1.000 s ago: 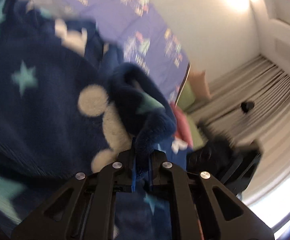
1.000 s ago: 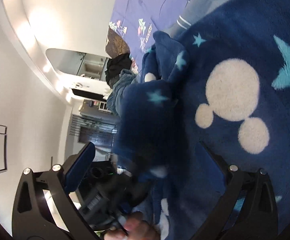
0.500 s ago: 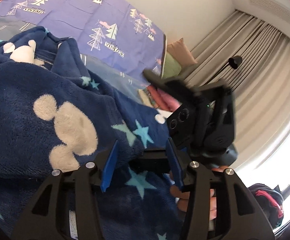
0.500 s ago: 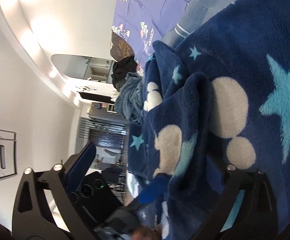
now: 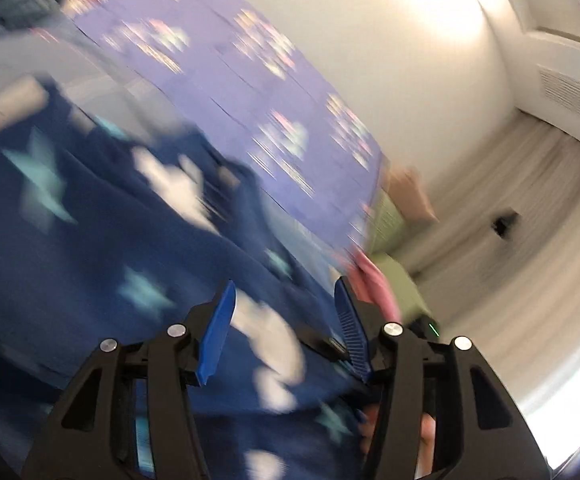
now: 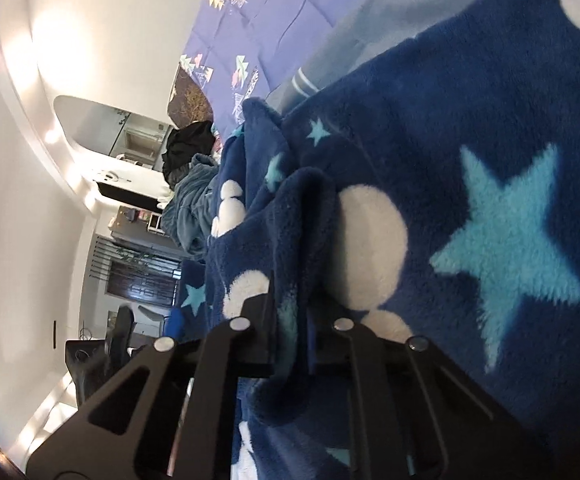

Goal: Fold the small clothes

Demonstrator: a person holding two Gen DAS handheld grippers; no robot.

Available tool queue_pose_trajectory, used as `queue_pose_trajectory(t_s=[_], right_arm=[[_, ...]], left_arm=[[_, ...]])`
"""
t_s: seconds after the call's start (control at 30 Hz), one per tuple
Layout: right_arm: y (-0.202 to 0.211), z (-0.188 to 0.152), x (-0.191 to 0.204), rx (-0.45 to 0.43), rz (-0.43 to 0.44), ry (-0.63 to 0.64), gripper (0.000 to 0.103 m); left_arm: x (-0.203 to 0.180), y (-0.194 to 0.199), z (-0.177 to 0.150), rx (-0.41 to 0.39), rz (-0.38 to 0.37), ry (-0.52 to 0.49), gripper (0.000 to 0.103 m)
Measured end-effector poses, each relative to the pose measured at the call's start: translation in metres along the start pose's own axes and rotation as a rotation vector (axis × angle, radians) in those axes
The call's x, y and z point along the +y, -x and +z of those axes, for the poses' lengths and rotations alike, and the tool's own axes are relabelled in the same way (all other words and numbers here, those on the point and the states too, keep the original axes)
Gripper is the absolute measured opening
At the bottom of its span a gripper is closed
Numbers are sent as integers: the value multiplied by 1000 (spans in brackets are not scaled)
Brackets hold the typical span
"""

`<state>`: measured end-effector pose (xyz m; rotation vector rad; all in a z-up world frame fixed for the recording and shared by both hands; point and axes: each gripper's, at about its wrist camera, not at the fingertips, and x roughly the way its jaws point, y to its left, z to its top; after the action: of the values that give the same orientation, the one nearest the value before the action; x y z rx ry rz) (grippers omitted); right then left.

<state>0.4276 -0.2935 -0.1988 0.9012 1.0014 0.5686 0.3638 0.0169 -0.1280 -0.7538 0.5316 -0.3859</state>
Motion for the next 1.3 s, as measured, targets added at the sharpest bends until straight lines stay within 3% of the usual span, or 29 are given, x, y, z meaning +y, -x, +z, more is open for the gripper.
queue_pose_trajectory(t_s=[0.13,0.23,0.37,0.5,0.6,0.77,1.2,1.3], right_arm=[[11,5,-3,-56,21,-25,9],[18,8,-4,-74,20,-20,9],[26,4,4,-113,-81,30,9],[33,-2,16,-160,-132,82,9],[36,-4,17,-173,-177,96,9],[31,-10,9,-156,-302,93,10],[35,-16,22,-238,-430,163,14],[41,-14,20,-258,-413,146,17]], left_arm=[[20,46,35,-179,125,-13,52],[40,68,50,-250,249,-7,52],[62,66,56,-210,307,58,52],[53,57,54,-157,363,-17,52],[51,45,49,-128,449,-69,52],[86,23,46,-6,519,-12,52],[77,37,46,-81,526,-39,56],[79,36,47,-70,533,-31,56]])
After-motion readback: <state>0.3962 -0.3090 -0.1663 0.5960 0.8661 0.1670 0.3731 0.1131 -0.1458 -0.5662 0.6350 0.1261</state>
